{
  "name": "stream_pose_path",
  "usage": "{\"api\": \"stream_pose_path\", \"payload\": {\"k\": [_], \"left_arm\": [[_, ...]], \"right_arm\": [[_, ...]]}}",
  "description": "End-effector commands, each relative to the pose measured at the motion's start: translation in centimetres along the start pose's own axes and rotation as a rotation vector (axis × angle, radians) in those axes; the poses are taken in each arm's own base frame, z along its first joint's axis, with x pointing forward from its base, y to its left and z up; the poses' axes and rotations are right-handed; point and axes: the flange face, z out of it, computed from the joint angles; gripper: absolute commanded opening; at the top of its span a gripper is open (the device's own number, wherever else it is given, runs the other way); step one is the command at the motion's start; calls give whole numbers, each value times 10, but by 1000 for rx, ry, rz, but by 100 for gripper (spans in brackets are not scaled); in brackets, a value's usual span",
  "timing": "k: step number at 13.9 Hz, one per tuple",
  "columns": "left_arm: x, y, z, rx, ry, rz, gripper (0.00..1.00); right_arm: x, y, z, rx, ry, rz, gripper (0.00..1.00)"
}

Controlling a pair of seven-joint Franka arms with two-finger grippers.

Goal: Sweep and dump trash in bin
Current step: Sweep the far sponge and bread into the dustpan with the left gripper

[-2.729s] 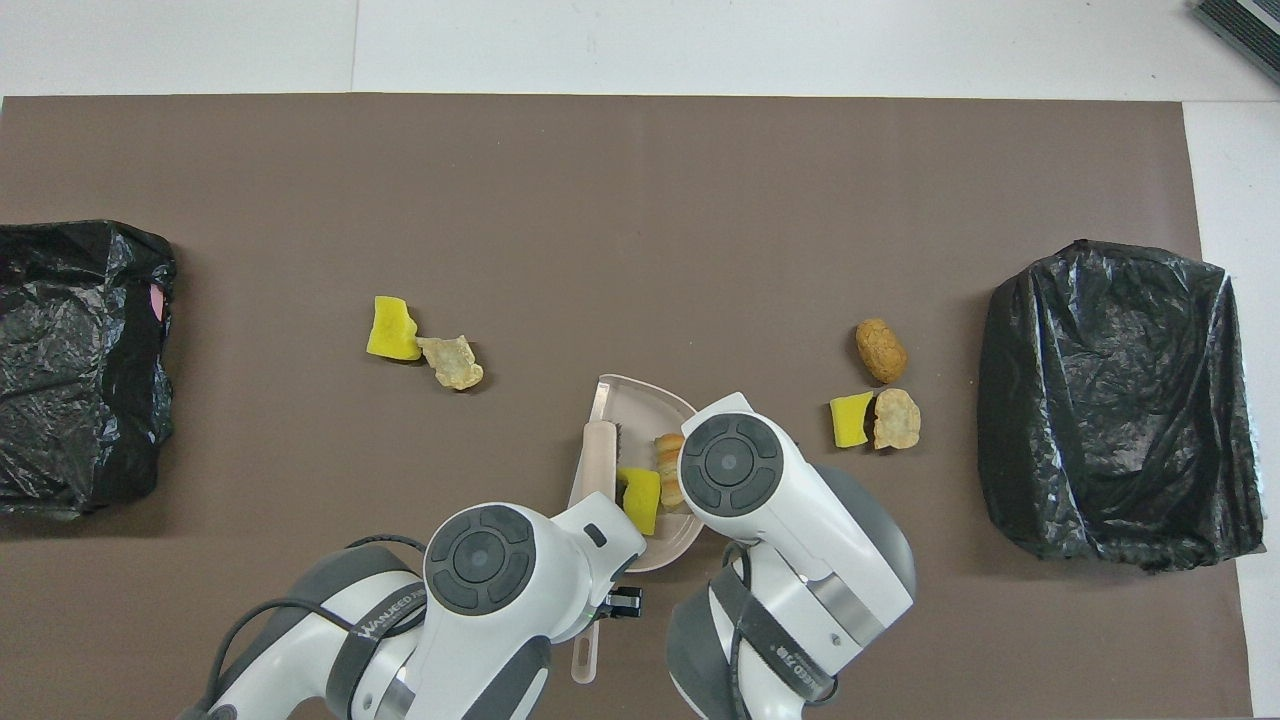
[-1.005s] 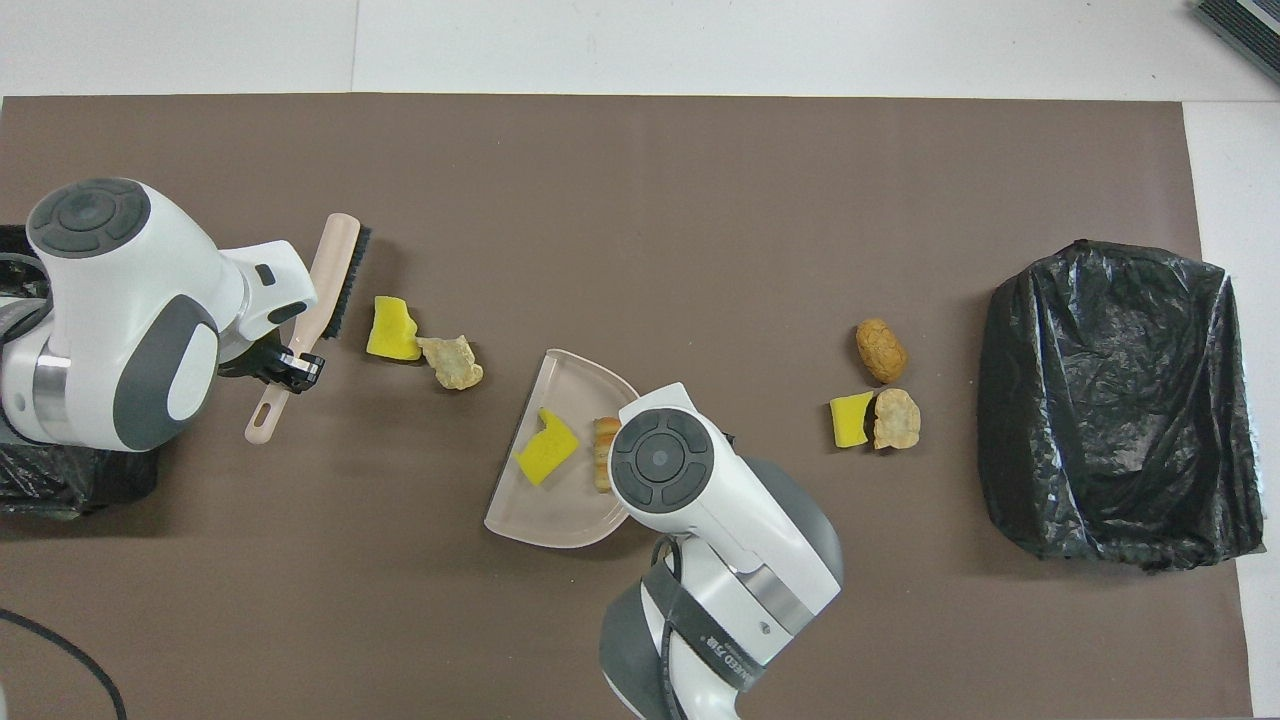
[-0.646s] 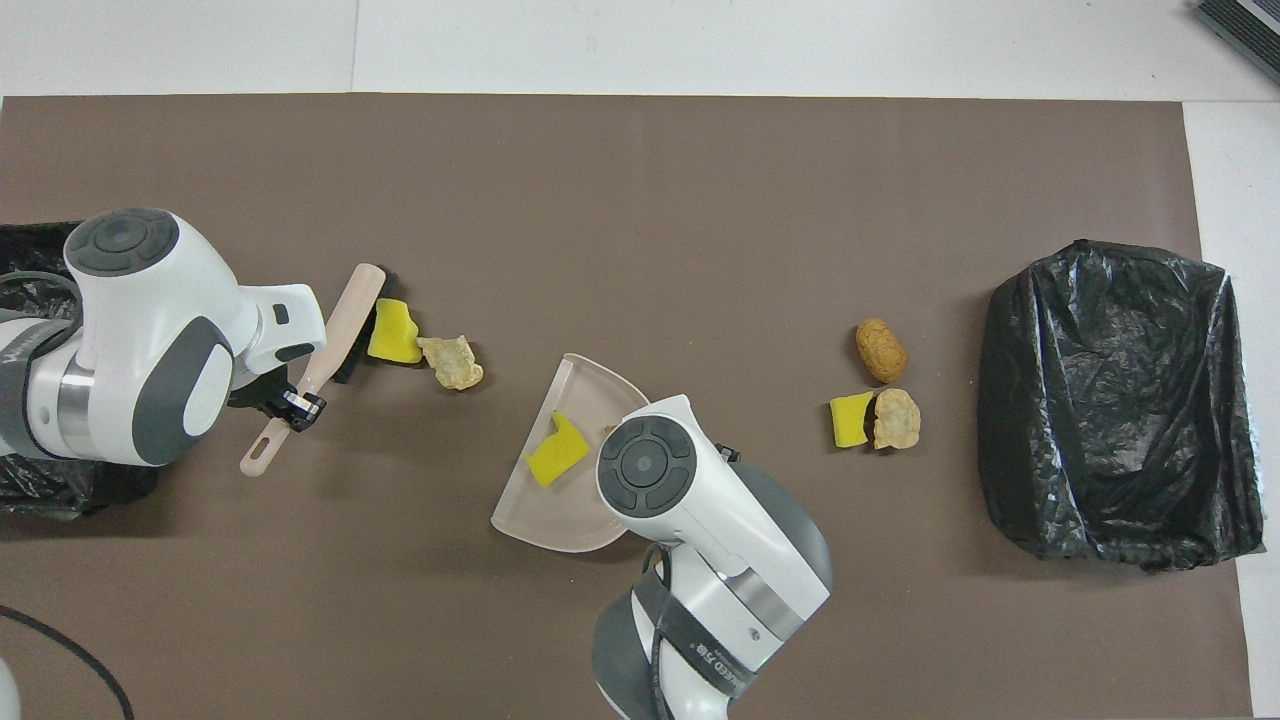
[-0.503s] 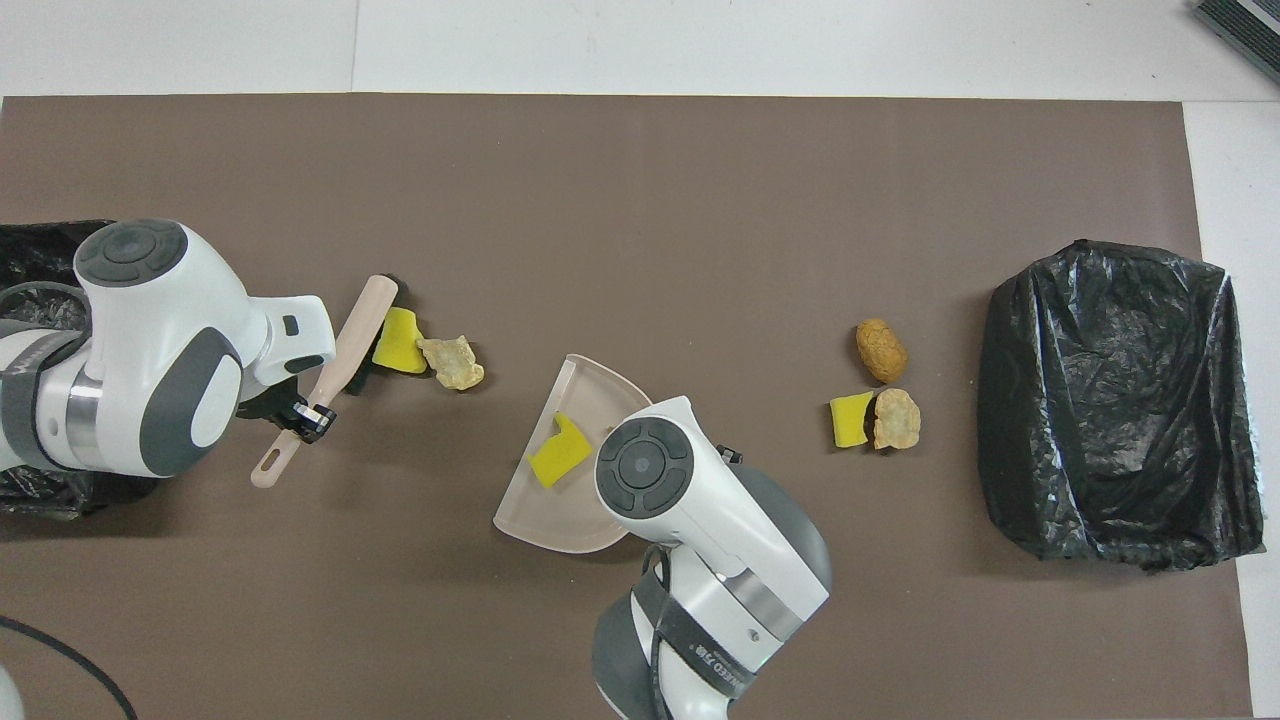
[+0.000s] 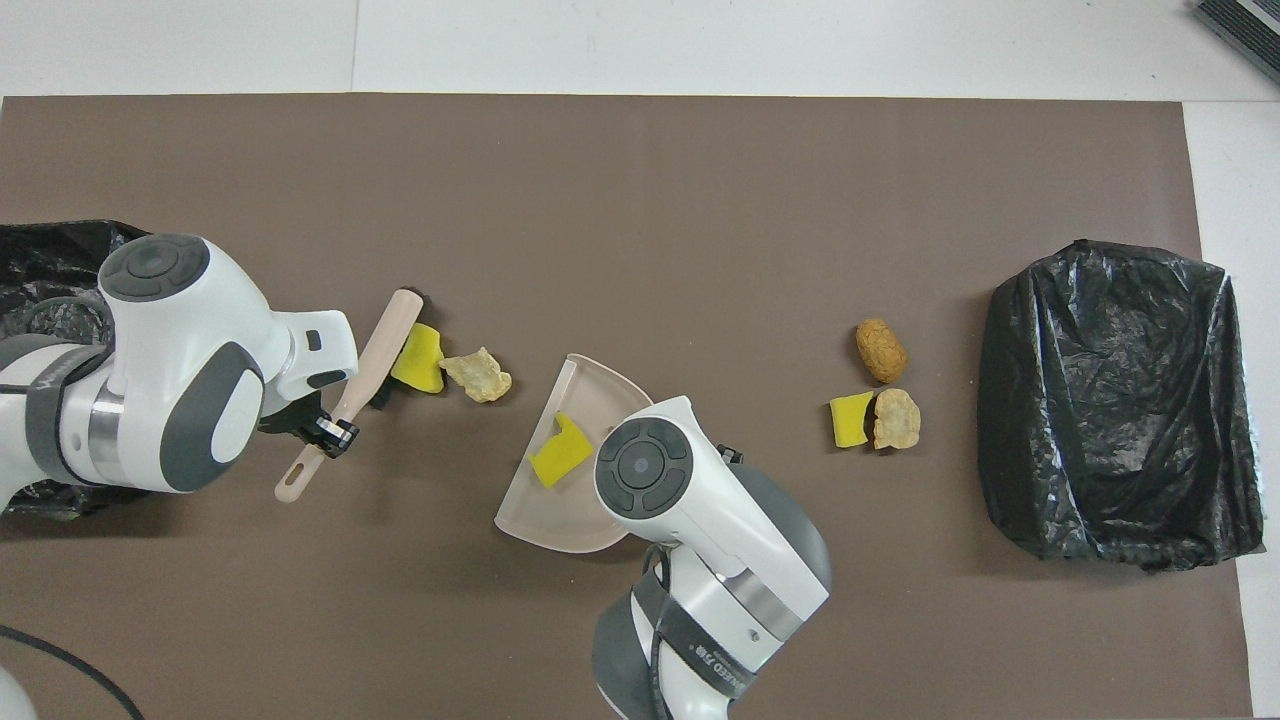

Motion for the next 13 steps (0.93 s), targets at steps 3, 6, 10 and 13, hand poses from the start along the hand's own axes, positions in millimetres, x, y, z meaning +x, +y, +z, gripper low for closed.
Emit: {"api": "stream_pose_path", "payload": {"k": [3, 6, 10, 13], "left_arm": [[-12, 56, 11, -31, -43, 3, 0], [-12, 80, 12, -17, -56, -108, 0], [-16, 95, 13, -1, -94, -320, 0], [-16, 109, 11, 17, -90, -456, 0]], "right_arm": [[-8, 1, -1, -15, -28, 23, 0], [-8, 1, -1, -15, -28, 23, 0], [-7, 0, -1, -14, -27, 21, 0], [-6, 2, -1, -14, -20, 25, 0]]}}
